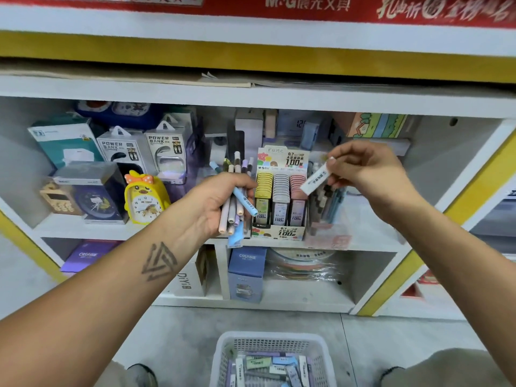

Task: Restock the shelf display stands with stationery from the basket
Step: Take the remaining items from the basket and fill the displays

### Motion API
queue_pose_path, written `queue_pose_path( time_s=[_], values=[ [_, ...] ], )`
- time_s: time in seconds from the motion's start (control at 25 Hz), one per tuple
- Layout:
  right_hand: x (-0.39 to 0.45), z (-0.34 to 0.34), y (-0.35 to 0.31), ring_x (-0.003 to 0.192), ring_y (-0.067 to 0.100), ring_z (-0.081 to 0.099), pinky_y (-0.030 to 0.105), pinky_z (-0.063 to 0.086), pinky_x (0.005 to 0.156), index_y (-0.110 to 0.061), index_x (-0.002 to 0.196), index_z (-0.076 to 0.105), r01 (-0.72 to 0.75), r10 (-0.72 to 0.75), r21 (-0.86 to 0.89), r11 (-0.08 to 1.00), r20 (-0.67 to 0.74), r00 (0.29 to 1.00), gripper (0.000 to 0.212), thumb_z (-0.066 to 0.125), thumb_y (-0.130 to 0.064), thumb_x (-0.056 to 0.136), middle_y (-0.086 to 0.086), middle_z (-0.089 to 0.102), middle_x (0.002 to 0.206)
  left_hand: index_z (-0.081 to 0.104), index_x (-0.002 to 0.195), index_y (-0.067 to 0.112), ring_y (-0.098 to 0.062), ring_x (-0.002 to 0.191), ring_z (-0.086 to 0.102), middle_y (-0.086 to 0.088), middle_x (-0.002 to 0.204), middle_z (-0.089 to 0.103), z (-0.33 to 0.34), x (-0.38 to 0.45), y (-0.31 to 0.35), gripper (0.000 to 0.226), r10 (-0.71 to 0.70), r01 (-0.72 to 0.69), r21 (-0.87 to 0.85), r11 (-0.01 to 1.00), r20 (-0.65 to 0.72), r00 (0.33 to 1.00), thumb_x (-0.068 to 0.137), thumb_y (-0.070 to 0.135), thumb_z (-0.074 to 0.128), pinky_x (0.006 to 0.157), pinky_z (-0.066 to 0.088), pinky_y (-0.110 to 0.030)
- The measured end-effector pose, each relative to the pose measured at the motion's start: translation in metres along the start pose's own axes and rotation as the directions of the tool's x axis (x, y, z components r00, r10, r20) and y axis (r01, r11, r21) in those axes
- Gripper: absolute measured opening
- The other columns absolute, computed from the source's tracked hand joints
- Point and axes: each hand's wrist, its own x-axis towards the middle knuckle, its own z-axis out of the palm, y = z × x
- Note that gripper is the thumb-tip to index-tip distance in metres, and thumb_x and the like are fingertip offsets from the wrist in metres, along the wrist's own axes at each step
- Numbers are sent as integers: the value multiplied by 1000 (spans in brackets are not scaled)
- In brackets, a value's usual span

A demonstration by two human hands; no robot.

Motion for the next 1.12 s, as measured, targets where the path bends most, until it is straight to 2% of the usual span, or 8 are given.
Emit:
queue_pose_path(
  time_s=[0.16,0.28,0.36,0.52,0.6,0.72,0.92,1.12],
  values=[
    [2,19,1,78,25,74,27,61,73,-10,92,70,69,-67,-46,997,53,996,12,73,1,87,15,75,85,55,69,10,-13,41,49,-5,62,53,-3,0,1,19,-5,2,-57,998,-55,998,87,5,60,37,44,-19],
    [5,62,4,81,12,71,21,57,79,-23,91,71,175,-142,-286,942,133,981,15,78,-11,86,-1,75,85,51,68,10,-17,48,45,-7,64,49,-28,-1,6,21,3,-17,-93,996,-144,990,87,4,59,37,41,-19],
    [6,90,7,84,9,69,24,55,82,-25,93,75,263,-193,-458,849,194,962,9,78,-20,86,-8,74,89,50,67,9,-19,50,41,-9,65,47,-49,-3,8,22,25,-40,-72,997,-203,979,86,4,59,39,40,-20],
    [14,126,9,97,25,64,35,52,82,-26,98,75,375,-161,-748,547,345,925,9,68,-27,92,-2,74,101,50,69,8,-18,41,42,-9,61,47,-75,-9,6,20,25,-41,-70,997,-224,974,86,2,58,39,41,-21],
    [17,133,12,92,29,63,36,52,78,-21,93,74,417,-121,-775,474,412,903,8,66,-22,93,4,73,96,50,70,9,-17,38,42,-8,60,48,-79,-11,5,19,17,-34,-75,997,-209,978,86,2,57,39,41,-20],
    [20,139,12,86,29,64,37,54,77,-16,90,73,451,-91,-759,468,467,880,10,64,-13,92,7,71,92,50,70,9,-16,38,44,-7,58,49,-85,-14,6,18,6,-26,-107,994,-182,983,86,1,57,40,42,-20],
    [52,151,6,82,33,64,37,53,70,-11,90,70,443,-261,-837,322,371,891,11,60,-6,93,10,70,85,51,73,8,-16,36,45,-8,58,50,-87,-17,7,16,-6,-14,-122,992,-163,987,86,1,57,42,43,-21],
    [84,181,14,82,35,63,38,54,72,-10,94,70,400,-157,-865,301,369,916,11,61,-4,91,15,67,90,51,73,8,-16,37,46,-7,58,50,-91,-16,9,16,-10,-11,-140,990,-148,989,86,1,57,42,45,-21]
  ],
)
